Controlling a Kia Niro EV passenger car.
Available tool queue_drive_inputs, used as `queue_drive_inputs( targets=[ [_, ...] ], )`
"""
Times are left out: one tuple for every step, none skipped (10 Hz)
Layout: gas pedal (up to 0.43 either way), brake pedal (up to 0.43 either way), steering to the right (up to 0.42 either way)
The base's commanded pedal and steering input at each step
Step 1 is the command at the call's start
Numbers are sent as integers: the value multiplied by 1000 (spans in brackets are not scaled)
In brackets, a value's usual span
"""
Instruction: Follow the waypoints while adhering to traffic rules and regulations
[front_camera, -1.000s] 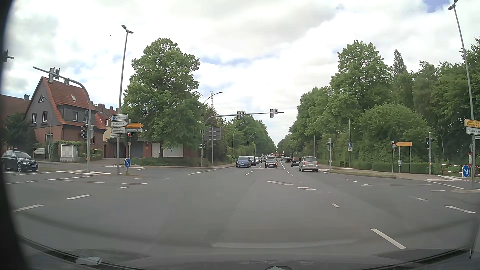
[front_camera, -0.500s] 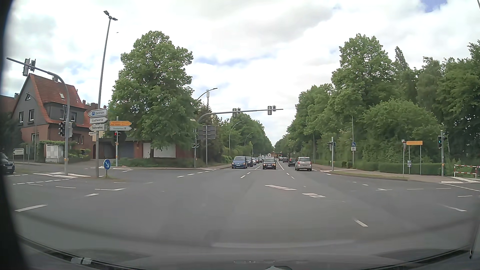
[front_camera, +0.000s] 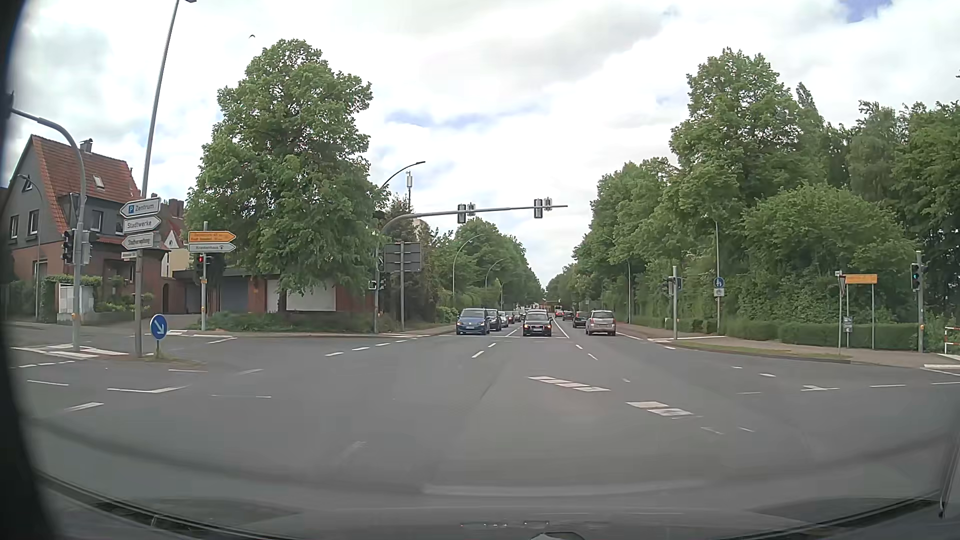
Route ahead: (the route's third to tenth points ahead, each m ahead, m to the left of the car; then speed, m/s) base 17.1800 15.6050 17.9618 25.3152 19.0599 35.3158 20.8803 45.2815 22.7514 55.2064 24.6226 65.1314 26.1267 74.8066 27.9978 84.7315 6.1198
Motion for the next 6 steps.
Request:
queue_drive_inputs(
  targets=[
    [0, 0, 0],
    [0, 0, 1],
    [0, 0, 0],
    [0, 0, -5],
    [0, 0, -22],
    [0, 0, -39]
  ],
)
